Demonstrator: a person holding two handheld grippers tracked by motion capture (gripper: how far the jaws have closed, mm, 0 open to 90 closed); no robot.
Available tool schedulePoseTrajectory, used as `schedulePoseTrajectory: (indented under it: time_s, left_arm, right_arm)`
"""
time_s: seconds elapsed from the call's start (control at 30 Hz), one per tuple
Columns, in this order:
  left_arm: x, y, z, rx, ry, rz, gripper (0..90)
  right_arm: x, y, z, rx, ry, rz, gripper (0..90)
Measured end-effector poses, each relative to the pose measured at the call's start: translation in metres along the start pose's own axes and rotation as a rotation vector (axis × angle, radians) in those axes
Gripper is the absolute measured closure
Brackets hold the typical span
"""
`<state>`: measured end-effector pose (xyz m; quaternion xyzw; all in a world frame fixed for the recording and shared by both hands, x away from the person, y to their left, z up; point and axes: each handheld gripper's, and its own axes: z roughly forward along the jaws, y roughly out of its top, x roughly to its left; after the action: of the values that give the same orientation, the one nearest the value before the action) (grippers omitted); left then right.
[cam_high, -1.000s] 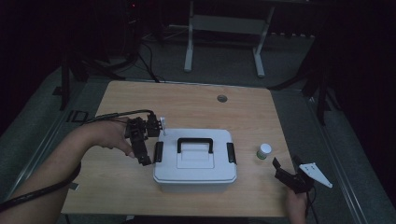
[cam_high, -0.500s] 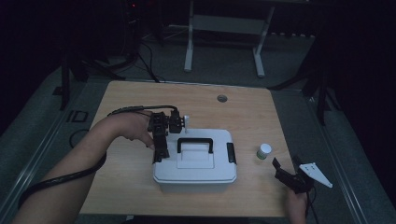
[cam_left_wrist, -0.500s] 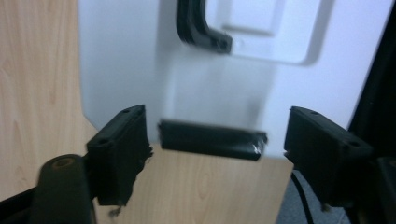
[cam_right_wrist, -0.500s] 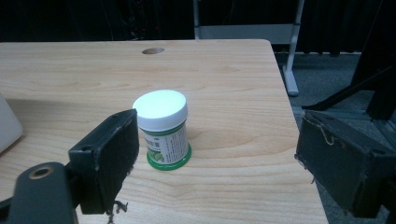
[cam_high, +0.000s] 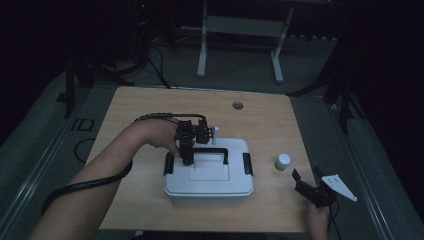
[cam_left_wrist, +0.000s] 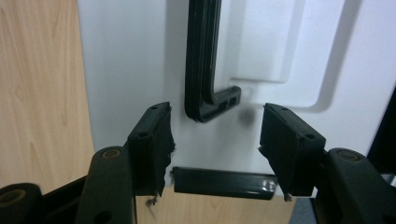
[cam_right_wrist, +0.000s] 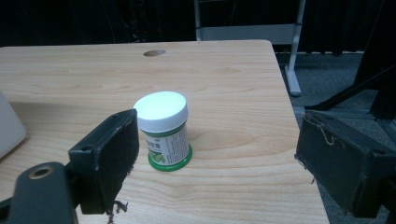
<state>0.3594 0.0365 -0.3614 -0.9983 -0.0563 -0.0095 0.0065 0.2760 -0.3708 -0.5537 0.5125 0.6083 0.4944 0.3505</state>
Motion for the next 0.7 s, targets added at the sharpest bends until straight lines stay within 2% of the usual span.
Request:
schedulePoseTrajectory:
  time_s: [0.13, 0.27, 0.37, 0.7]
  left_arm:
    - [0.001, 0.007, 0.002, 0.006, -0.009, 0.010, 49.2]
    - [0.001, 0.013, 0.007, 0.054, -0.013, 0.020, 60.0]
    - [0.001, 0.016, 0.009, 0.061, -0.006, 0.025, 66.0]
    - [-0.002, 0.021, 0.011, 0.084, -0.051, 0.026, 82.4]
  right_arm:
    - [0.000, 0.000, 0.000, -0.001, 0.002, 0.003, 12.9]
    - [-0.001, 0.000, 0.000, -0.001, 0.004, 0.007, 12.9]
    - [-0.001, 0.000, 0.000, -0.002, 0.005, 0.008, 12.9]
    - [-0.001, 0.000, 0.000, 0.000, 0.007, 0.008, 12.9]
